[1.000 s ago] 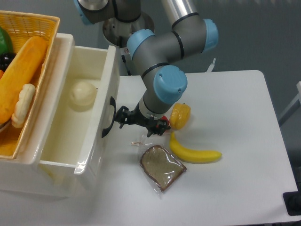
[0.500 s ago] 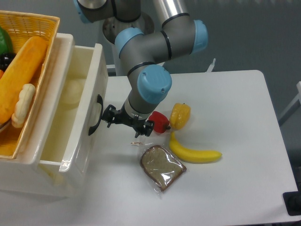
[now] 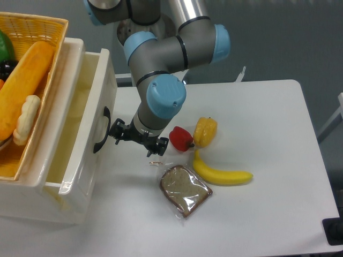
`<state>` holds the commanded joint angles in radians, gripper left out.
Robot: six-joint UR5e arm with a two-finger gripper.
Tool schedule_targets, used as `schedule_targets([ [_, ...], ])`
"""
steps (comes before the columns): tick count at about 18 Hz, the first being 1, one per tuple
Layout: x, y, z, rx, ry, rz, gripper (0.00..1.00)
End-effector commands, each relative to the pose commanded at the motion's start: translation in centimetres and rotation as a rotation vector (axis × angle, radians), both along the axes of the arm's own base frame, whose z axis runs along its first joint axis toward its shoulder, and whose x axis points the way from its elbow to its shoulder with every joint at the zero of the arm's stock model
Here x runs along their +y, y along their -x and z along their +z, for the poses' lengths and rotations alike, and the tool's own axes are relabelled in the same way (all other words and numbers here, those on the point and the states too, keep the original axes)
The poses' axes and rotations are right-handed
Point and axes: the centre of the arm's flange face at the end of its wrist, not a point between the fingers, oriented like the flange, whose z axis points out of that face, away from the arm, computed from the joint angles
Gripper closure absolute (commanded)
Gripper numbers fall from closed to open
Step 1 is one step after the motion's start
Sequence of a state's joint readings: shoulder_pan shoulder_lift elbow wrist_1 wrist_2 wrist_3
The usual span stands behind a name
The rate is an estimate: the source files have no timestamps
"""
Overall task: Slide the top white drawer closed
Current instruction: 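Push the drawer front with the gripper, sliding the drawer inward, then keep pushing the drawer front until it sits flush with the cabinet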
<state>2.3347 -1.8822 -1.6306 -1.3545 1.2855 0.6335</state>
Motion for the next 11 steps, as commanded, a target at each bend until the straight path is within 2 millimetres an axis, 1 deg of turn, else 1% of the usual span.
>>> schedule_targets([
  [5, 0.04, -0.10, -0.01, -0.002, 0.000, -0.001, 0.00],
  [7, 0.30, -0.59, -0.01, -0.002, 0.000, -0.010, 0.00],
  [11, 0.32, -0.70, -0.08, -0.003, 0.001, -0.012, 0.00],
])
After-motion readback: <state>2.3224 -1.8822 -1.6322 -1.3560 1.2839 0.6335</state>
